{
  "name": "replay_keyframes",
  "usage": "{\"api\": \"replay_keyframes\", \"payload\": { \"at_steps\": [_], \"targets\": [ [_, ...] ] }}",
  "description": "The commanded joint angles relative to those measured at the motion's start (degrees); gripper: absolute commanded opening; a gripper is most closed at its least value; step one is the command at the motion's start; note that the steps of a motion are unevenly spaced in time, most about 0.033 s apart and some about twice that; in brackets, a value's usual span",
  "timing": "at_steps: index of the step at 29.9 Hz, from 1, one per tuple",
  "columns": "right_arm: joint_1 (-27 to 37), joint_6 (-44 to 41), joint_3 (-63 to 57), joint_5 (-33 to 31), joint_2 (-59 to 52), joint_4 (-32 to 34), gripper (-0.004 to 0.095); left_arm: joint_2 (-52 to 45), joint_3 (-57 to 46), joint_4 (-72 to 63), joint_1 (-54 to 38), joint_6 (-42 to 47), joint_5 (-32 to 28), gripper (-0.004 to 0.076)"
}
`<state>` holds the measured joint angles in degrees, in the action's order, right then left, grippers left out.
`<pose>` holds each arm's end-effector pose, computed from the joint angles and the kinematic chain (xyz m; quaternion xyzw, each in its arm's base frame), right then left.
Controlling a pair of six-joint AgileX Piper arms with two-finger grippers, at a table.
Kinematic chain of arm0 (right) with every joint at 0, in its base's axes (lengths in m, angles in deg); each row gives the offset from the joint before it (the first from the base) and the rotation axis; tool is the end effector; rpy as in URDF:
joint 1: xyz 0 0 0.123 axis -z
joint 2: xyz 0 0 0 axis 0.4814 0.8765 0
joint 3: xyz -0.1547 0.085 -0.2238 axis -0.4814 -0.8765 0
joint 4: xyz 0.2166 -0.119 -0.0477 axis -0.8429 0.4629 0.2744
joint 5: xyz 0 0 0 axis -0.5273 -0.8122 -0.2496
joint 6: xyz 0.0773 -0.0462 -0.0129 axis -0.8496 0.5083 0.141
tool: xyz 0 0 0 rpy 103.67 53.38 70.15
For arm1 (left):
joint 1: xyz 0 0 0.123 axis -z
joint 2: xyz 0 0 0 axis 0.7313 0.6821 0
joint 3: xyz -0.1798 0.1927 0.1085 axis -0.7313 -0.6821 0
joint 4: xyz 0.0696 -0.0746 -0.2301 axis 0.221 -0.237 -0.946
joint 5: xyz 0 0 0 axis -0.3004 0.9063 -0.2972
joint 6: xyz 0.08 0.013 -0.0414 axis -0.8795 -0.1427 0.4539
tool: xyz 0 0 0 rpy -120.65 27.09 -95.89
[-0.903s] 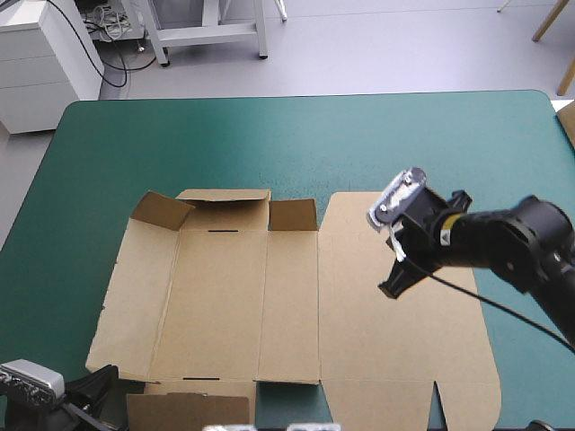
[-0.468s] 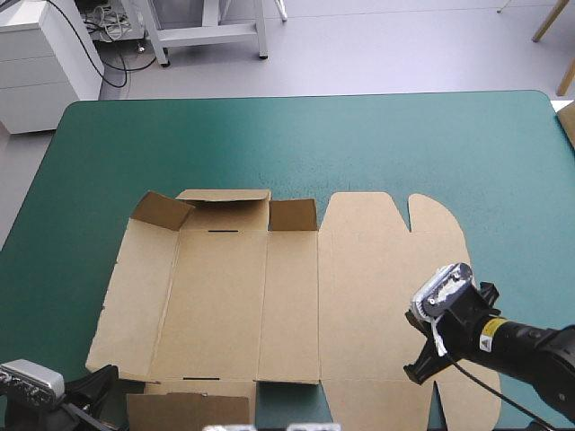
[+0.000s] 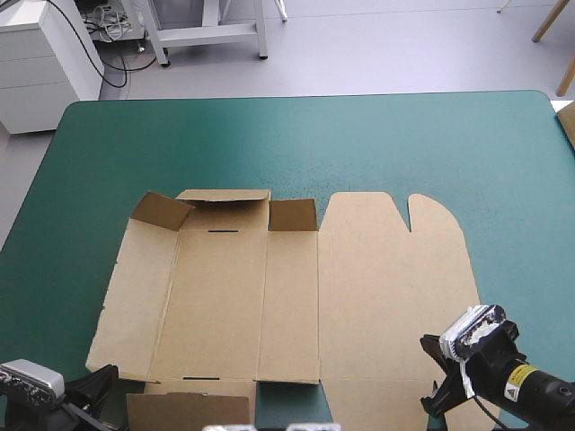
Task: Fold the box
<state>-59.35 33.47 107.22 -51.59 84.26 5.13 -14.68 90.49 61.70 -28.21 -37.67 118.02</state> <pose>0.0624 0.0494 0.2755 -0.2975 0.8388 0.1518 0.4300 -0.0103 -0.0037 0.2744 0.1285 0.8561 -0.1317 0.4829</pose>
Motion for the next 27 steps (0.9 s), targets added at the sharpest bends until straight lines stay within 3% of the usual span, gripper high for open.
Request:
{"api": "replay_keyframes", "payload": {
  "at_steps": [1,6,9,11,16,18,27],
  "targets": [
    [0.37,-1.56,-0.45,4.77,-1.71,-0.63,-0.0021,1.07,1.21,-0.65,0.13,0.20,-3.63,-0.0008],
    [0.37,-2.18,-1.49,7.00,-2.87,-0.63,-0.0021,1.07,1.21,-2.29,0.13,-2.11,-3.63,-0.0006],
    [0.37,-2.18,-1.49,7.00,-2.87,-0.63,-0.0021,1.07,1.21,-3.54,0.13,-3.03,-3.63,0.0043],
    [0.37,-2.18,-1.49,7.00,-2.87,-0.74,-0.0021,1.07,1.21,-3.80,0.13,-5.05,-3.63,0.0121],
    [0.37,-2.18,-1.49,7.00,-2.87,-0.74,-0.0021,1.07,1.21,-3.92,0.13,-6.45,-4.25,0.0426],
    [0.37,-2.18,-1.49,7.00,-2.87,-0.74,-0.0021,1.07,1.21,-4.06,0.13,-6.45,-4.25,0.0480],
    [0.37,-2.18,-1.49,7.00,-2.87,-0.74,-0.0021,1.19,1.21,-9.51,0.13,-6.31,-7.13,0.0474]
  ]
}}
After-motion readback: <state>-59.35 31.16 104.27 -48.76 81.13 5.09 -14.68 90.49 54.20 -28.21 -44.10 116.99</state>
